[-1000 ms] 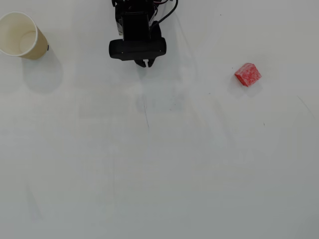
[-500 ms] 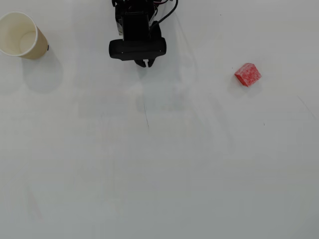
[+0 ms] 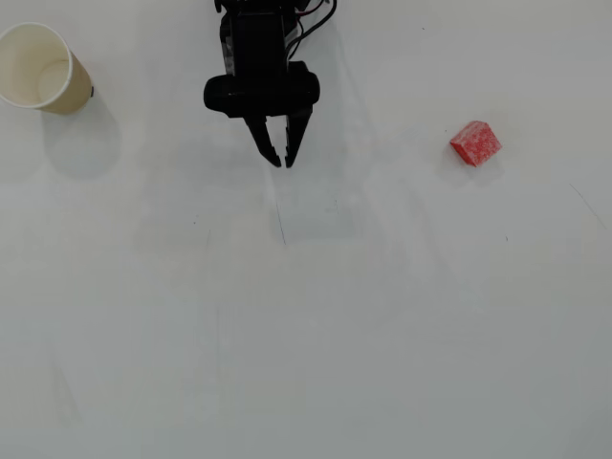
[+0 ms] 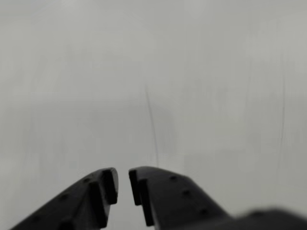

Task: Pick up the cube and drop it in the cup.

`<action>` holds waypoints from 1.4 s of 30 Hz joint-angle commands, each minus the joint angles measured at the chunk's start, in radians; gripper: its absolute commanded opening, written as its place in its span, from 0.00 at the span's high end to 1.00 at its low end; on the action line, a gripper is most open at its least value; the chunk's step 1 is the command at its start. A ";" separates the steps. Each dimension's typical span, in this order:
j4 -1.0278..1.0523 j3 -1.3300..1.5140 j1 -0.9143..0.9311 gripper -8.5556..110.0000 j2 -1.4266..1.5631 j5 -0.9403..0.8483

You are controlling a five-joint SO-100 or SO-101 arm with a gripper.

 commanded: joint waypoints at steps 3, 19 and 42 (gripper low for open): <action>-0.144 0.035 -0.006 0.93 0.043 0.005; -0.402 0.035 -0.054 0.93 0.043 0.005; -0.348 0.035 -0.440 0.93 0.043 -0.005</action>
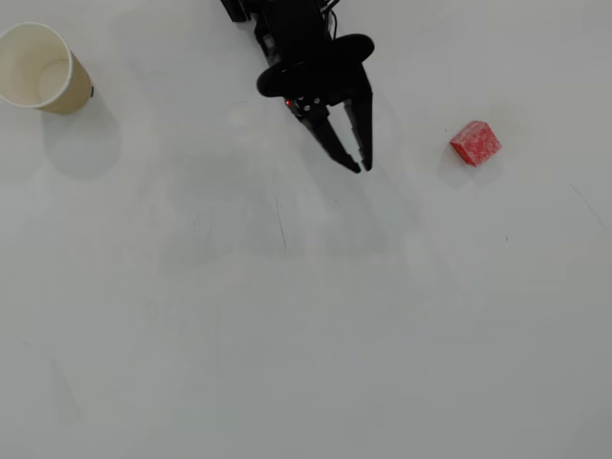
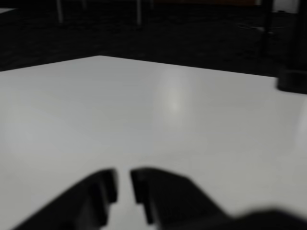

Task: Pick up the cube and drop it in the cup.

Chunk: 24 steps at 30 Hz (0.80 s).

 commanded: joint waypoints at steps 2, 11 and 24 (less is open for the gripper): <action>0.000 0.035 -0.086 0.93 0.043 -0.005; 0.023 0.035 -0.219 0.93 0.043 0.003; 0.029 0.035 -0.360 0.93 0.043 0.005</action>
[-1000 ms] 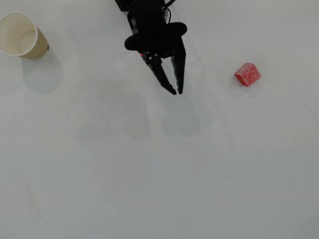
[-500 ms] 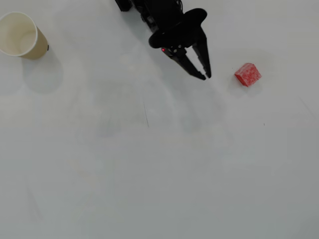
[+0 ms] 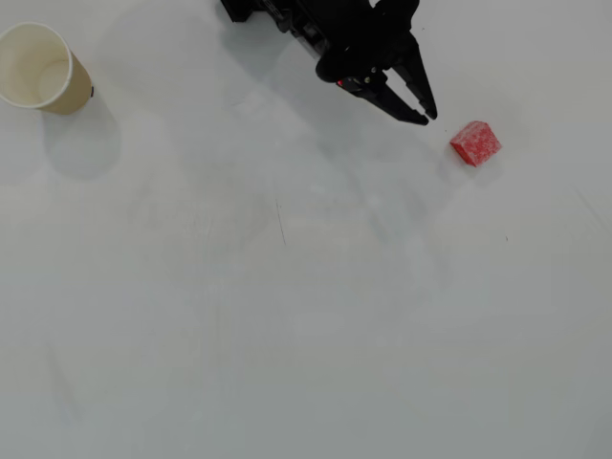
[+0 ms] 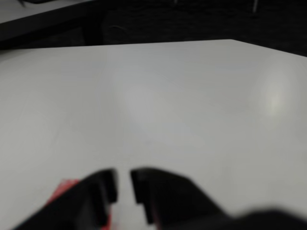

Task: Pick up the cube and drop it in the cup.

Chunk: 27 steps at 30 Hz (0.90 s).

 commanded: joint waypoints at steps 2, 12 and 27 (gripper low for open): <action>0.000 0.035 -0.051 0.93 0.043 0.005; 0.117 0.035 -0.155 0.93 0.043 0.005; 0.175 0.035 -0.207 0.92 0.041 0.005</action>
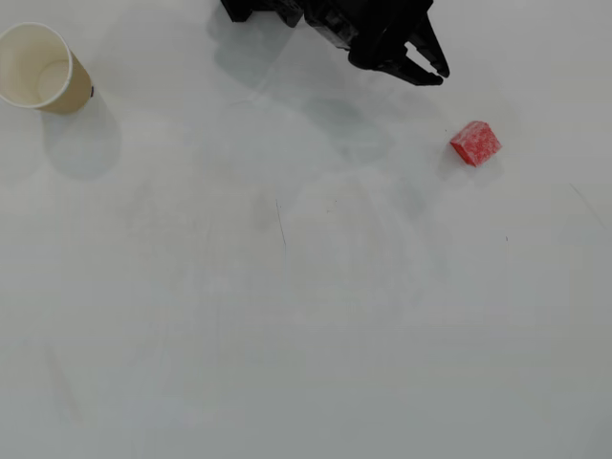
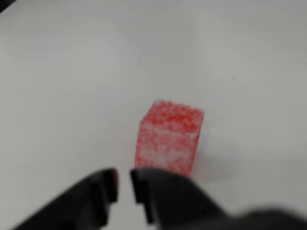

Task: Pick up the cube and drop it in the cup.

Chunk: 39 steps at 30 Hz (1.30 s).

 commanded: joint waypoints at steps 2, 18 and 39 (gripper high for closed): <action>-0.012 0.035 -0.003 0.86 0.041 0.005; -0.003 0.035 0.057 0.67 0.040 0.006; -0.255 -0.135 0.020 0.61 -0.327 0.006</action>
